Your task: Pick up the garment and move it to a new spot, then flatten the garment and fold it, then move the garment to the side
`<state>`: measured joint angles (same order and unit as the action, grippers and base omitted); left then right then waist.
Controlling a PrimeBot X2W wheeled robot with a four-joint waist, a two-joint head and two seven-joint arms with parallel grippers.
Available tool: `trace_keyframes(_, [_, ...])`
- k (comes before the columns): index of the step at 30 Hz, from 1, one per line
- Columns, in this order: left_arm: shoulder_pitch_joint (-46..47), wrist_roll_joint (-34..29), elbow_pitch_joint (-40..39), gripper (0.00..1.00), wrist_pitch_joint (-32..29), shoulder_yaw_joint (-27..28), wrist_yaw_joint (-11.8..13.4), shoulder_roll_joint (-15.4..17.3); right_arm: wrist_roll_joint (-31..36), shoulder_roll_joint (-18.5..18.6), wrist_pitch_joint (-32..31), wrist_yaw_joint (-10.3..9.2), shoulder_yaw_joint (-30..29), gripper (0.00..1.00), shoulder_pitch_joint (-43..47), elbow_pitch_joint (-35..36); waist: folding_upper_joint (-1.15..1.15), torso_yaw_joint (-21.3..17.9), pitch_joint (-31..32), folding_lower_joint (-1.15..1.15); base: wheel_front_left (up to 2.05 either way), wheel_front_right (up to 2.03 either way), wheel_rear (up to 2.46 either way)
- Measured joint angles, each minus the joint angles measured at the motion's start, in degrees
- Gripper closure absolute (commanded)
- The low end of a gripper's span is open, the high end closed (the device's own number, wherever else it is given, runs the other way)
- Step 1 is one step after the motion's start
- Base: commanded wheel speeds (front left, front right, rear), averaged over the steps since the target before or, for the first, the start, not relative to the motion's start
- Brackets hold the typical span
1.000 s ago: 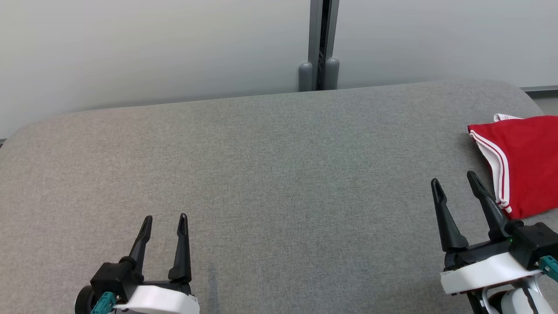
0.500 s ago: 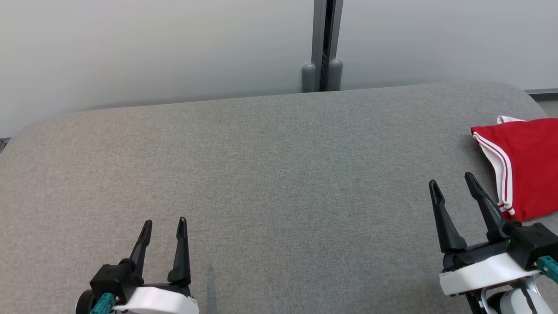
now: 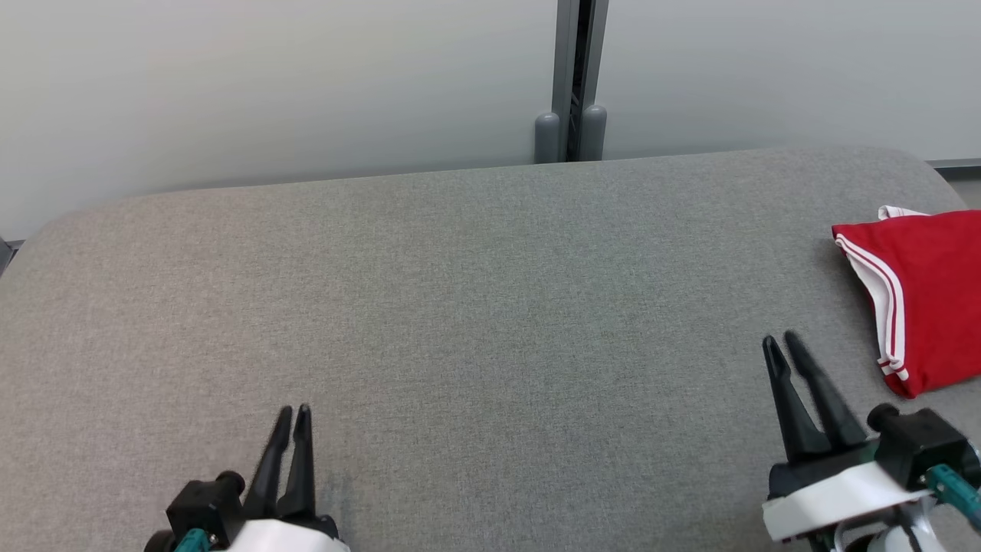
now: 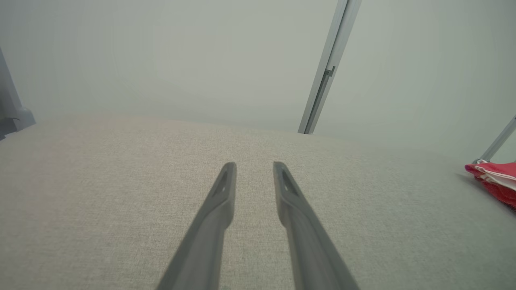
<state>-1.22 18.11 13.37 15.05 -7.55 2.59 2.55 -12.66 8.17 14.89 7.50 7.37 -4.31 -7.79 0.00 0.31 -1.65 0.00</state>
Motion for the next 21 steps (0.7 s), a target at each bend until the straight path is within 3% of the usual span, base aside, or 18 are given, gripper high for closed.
trace_keyframes(3, [-1.1,0.5,1.4,1.0,-0.3,-0.2,0.0,-0.2,-0.6,-0.6,-0.3,0.0,0.3,1.0,1.5,-1.3,0.0,0.0,0.0,0.0,0.0,0.0,0.0])
trace_keyframes(21, [2.0,18.3,3.2,1.0,-3.5,-0.9,-2.1,-0.2,-19.7,-0.9,-5.7,0.0,-5.5,1.0,2.4,-1.3,0.0,-0.1,0.2,0.0,0.0,0.0,0.0])
